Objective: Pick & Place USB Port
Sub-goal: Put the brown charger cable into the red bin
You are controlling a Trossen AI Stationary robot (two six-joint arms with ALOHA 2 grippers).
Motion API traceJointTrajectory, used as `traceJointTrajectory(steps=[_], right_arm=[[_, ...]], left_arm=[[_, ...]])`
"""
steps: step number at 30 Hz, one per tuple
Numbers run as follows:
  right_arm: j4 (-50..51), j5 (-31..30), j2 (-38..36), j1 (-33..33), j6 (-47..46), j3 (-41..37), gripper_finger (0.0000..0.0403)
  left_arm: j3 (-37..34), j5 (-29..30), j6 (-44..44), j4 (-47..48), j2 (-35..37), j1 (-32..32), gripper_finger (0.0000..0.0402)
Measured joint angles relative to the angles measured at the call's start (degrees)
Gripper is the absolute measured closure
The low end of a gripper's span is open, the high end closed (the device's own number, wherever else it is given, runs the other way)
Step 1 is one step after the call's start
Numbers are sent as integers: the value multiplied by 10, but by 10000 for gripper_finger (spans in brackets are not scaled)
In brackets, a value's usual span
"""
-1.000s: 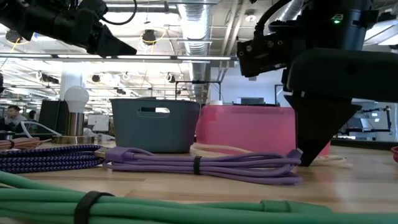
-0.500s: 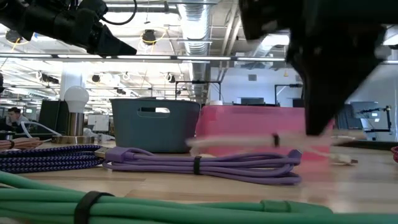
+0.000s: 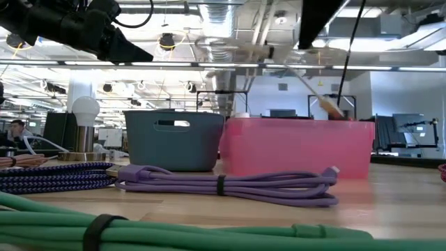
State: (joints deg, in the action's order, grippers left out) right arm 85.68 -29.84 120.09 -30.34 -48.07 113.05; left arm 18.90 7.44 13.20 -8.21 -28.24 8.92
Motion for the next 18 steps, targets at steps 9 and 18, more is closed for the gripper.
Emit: traceJointTrajectory(steps=[9, 18], right_arm=[[44, -37, -10, 57, 40, 31, 403], [43, -32, -10, 124, 105, 31, 403]], left_arm=[[0, 0, 0, 0, 0, 0, 389], [0, 0, -1, 0, 0, 0, 389]])
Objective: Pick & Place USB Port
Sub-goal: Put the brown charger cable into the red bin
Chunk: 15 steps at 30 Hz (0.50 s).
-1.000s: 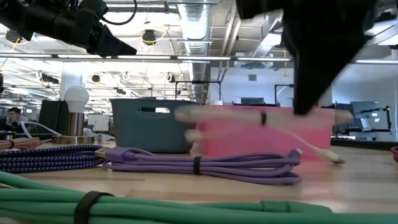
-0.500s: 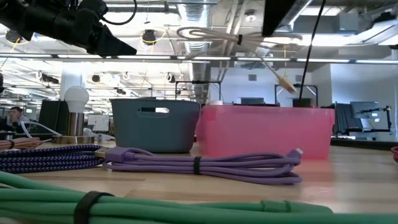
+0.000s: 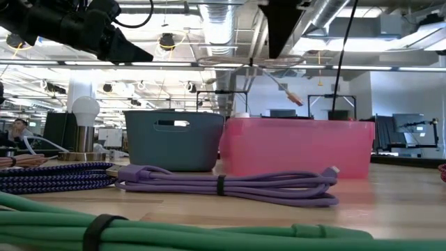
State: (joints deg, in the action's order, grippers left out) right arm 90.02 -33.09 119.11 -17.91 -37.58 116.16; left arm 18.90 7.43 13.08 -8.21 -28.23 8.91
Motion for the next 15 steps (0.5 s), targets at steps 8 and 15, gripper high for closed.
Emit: traceJointTrajectory(steps=[8, 15], right_arm=[[0, 30, 0, 45, 32, 0, 403], [-3, 53, -11, 80, 37, -49, 403]], left_arm=[[0, 0, -1, 0, 0, 0, 389], [0, 0, -14, 4, 0, 0, 389]])
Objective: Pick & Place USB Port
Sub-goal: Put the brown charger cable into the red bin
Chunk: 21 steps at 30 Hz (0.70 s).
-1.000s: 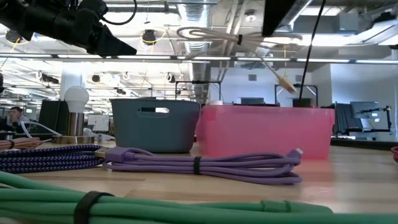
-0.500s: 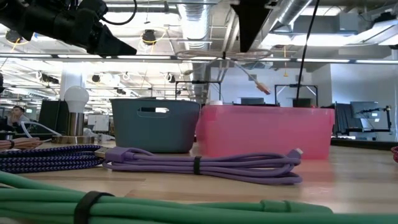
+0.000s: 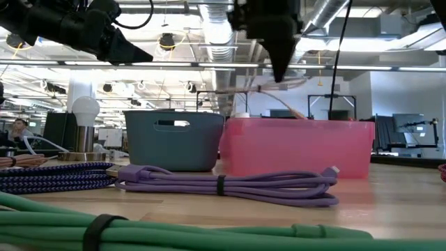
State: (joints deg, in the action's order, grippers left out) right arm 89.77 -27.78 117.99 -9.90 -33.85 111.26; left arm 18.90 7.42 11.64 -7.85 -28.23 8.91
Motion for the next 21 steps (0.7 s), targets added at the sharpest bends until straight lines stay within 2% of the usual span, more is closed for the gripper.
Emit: traceJointTrajectory(steps=[5, 9, 12, 16, 21], right_arm=[[-85, 22, -66, 19, 8, -121, 403], [-245, 54, -146, 30, 23, -251, 403], [-344, 57, -194, 41, 24, -336, 403], [-425, 88, -229, 68, 11, -428, 403], [-500, 120, -229, 95, 9, -495, 403]], left_arm=[[0, 0, -2, 1, 0, 0, 389], [0, 0, -2, 3, -1, 0, 389], [0, 0, -2, 3, -1, 0, 389], [0, 0, -2, 3, -1, 0, 389], [0, 0, -1, 3, -1, 0, 389]])
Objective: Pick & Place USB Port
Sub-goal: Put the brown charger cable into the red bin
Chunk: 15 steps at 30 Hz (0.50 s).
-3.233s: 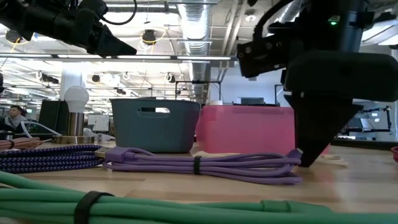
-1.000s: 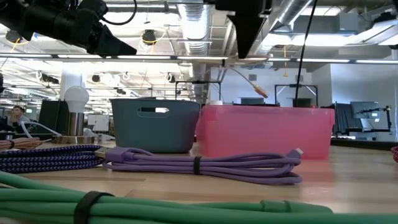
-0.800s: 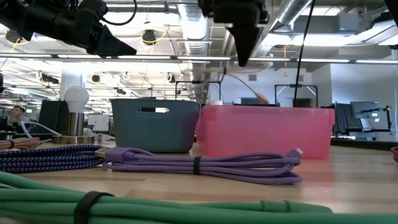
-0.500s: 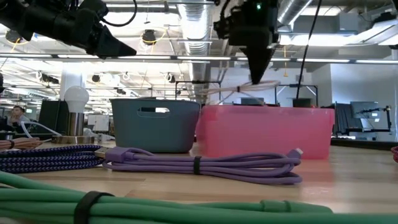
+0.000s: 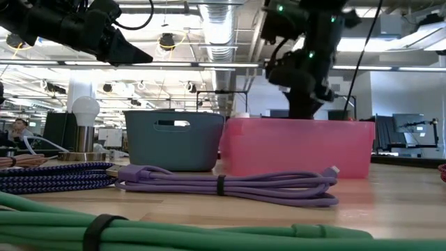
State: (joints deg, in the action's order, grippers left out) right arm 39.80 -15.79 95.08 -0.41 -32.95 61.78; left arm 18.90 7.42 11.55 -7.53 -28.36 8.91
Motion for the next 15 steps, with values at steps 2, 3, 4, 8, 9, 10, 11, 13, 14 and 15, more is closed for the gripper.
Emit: traceJointTrajectory(steps=[2, 3, 4, 8, 9, 10, 11, 13, 14, 15], right_arm=[[-26, 14, 8, 11, 1, -13, 403], [-28, 19, 14, 17, 4, -15, 403], [-33, 20, 21, 21, 4, -15, 403], [-45, 25, 40, 33, 5, -14, 403], [-46, 24, 44, 35, 5, -14, 403], [-47, 25, 47, 35, 5, -14, 403], [-45, 25, 48, 35, 6, -14, 403], [-48, 24, 47, 35, 6, -14, 399], [-50, 24, 47, 35, 6, -14, 396], [-51, 24, 45, 35, 6, -14, 392]], left_arm=[[0, 0, 0, 0, 0, 0, 389], [0, 0, 0, -1, 0, 0, 389], [0, 0, 1, 0, 0, 0, 389], [0, 0, 1, -2, 0, 0, 389], [0, 0, 1, -2, 0, 0, 389], [0, 0, 1, -3, 0, 0, 389], [0, 0, 1, -2, 0, 0, 389], [0, 0, 1, -3, 0, 0, 389], [0, 0, 1, -3, 0, 0, 389], [0, 0, 1, -3, 0, 0, 389]])
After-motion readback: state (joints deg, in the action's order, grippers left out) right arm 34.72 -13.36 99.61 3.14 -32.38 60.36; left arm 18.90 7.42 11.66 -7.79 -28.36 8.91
